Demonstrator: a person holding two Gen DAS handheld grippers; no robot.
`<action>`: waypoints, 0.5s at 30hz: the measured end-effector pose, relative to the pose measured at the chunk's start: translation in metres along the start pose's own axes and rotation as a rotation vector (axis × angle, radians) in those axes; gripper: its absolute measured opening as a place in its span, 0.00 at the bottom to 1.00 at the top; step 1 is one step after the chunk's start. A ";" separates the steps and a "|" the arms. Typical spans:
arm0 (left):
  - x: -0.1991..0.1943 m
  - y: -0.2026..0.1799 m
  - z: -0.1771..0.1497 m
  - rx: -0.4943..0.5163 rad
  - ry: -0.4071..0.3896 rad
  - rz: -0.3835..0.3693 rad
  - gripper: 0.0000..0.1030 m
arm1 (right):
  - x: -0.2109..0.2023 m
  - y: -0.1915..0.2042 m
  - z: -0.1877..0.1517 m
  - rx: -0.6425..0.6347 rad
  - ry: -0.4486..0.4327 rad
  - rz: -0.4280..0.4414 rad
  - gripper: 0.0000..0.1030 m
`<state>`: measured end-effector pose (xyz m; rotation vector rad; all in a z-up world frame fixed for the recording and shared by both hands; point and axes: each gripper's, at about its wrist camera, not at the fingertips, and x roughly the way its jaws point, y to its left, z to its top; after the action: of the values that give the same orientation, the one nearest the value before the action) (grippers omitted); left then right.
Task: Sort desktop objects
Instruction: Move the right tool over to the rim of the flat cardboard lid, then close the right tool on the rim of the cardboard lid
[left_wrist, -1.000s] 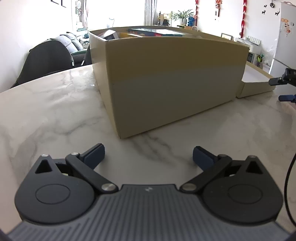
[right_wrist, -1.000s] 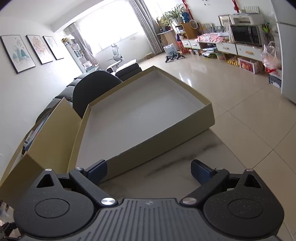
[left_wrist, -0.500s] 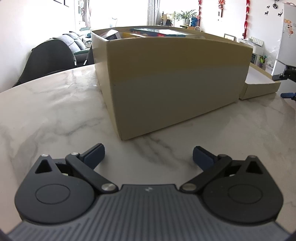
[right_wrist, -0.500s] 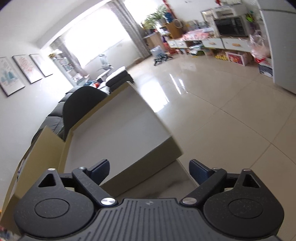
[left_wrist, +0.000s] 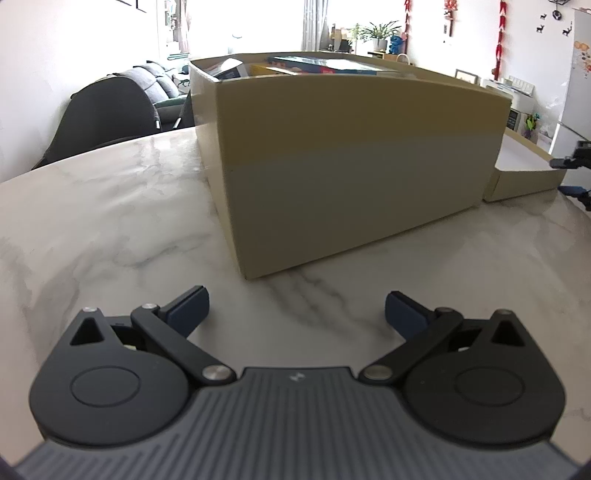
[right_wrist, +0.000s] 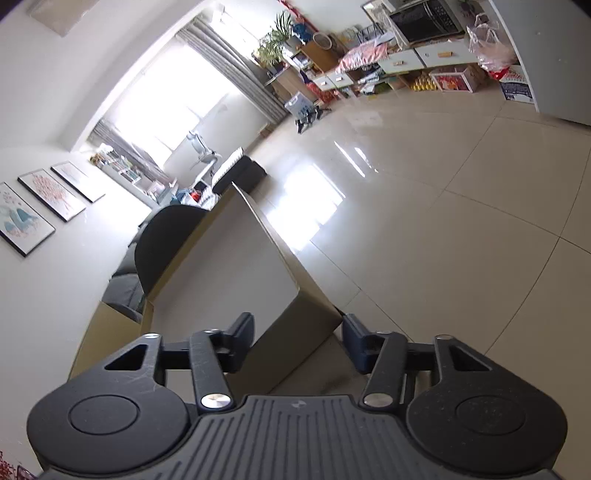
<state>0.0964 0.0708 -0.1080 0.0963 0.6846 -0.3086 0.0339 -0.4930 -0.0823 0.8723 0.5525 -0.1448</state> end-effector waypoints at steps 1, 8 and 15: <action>0.000 0.000 0.000 -0.003 0.000 0.003 1.00 | -0.002 -0.002 0.000 0.010 0.003 -0.001 0.52; -0.001 -0.002 0.000 -0.020 -0.002 0.016 1.00 | -0.022 -0.019 0.002 0.054 -0.007 0.034 0.49; -0.003 -0.005 -0.002 -0.028 -0.004 0.013 1.00 | -0.060 -0.024 0.000 0.045 -0.041 0.064 0.49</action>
<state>0.0914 0.0668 -0.1075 0.0732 0.6839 -0.2863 -0.0255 -0.5141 -0.0678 0.9276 0.4842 -0.1170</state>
